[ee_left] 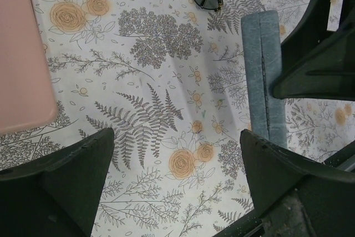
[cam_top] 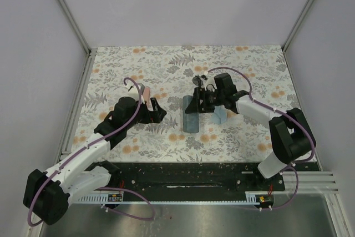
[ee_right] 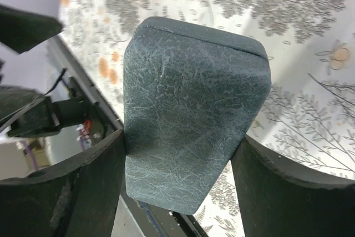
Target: Organize the sunglasses
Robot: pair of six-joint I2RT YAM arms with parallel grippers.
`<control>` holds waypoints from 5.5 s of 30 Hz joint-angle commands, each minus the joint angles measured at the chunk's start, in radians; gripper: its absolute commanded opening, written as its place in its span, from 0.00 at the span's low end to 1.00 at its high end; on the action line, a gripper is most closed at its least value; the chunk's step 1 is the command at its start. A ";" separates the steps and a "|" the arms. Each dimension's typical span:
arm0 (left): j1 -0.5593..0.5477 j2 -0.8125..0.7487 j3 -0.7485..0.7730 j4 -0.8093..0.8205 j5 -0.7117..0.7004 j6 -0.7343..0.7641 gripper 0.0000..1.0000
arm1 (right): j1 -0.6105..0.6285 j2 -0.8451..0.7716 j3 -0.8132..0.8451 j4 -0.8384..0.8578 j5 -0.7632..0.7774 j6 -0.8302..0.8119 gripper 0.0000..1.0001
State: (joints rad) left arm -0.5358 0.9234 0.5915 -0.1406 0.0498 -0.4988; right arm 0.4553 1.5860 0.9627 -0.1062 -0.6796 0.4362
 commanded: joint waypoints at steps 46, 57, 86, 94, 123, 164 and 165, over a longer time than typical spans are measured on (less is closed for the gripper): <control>-0.259 0.916 0.711 -0.240 -0.113 0.353 0.99 | -0.079 -0.428 -0.259 -0.193 0.617 0.236 0.93; -0.274 1.009 0.784 -0.286 -0.157 0.338 0.84 | -0.084 -0.402 -0.269 -0.170 0.598 0.233 0.91; -0.096 0.744 0.479 0.061 0.367 0.020 0.18 | 0.006 -0.144 -0.205 0.184 0.209 0.277 0.33; -0.095 0.698 0.438 0.122 0.381 -0.043 0.17 | 0.032 -0.133 -0.202 0.217 0.195 0.295 0.28; -0.092 0.621 0.355 0.423 0.599 -0.297 0.12 | 0.037 0.046 -0.260 0.227 0.261 0.306 0.30; -0.007 0.637 0.232 0.351 0.421 -0.178 0.73 | -0.047 -0.024 -0.047 -0.351 0.942 0.137 0.45; -0.003 0.637 0.235 0.345 0.424 -0.173 0.76 | -0.053 -0.015 -0.047 -0.348 0.936 0.136 0.44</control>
State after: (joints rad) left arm -0.5625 1.5913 0.7914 0.2089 0.4808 -0.7258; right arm 0.4282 1.5448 0.8761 -0.4694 0.2317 0.5819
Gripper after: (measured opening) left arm 0.734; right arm 0.455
